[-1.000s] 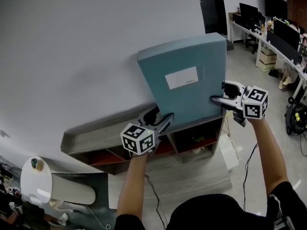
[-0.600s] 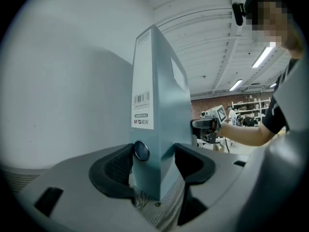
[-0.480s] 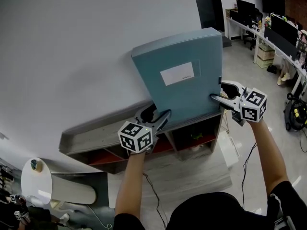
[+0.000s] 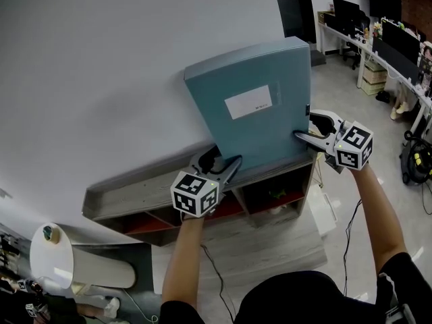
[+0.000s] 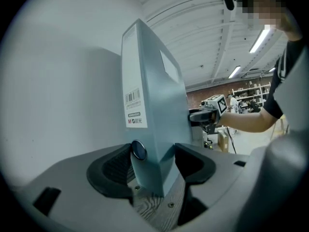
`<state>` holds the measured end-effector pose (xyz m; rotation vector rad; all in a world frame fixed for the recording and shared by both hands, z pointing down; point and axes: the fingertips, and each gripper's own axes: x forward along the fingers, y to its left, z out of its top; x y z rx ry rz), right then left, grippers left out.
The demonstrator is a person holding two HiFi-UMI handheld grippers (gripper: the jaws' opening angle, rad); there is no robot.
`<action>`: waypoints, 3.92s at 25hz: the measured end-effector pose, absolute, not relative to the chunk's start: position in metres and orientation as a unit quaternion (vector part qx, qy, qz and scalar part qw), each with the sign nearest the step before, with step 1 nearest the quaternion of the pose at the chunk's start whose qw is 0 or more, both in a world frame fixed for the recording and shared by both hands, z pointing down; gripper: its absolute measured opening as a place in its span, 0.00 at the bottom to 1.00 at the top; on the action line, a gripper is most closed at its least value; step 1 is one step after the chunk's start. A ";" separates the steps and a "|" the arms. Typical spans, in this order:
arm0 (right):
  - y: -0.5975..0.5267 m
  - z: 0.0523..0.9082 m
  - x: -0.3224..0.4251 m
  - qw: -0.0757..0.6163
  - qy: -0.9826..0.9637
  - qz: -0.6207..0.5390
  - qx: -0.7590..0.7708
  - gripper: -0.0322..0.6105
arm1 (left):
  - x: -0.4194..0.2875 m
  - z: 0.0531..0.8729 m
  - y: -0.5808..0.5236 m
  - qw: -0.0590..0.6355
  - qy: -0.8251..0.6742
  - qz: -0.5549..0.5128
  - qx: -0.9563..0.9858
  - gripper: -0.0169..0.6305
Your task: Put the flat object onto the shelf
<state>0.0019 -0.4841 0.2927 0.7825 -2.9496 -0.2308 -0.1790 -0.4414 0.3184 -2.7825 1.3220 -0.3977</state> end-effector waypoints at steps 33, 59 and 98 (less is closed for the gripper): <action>-0.490 0.305 0.002 0.023 -0.966 -0.042 0.253 0.47 | -0.180 0.323 -0.445 0.010 0.429 -0.138 -0.893 0.45; -0.377 0.346 0.067 -0.060 -0.947 0.096 0.301 0.28 | -0.199 0.323 -0.290 -0.073 0.491 0.088 -0.863 0.26; -0.175 0.516 -0.054 0.074 -0.888 0.094 0.443 0.05 | -0.280 0.514 -0.091 -0.121 0.639 0.029 -0.759 0.05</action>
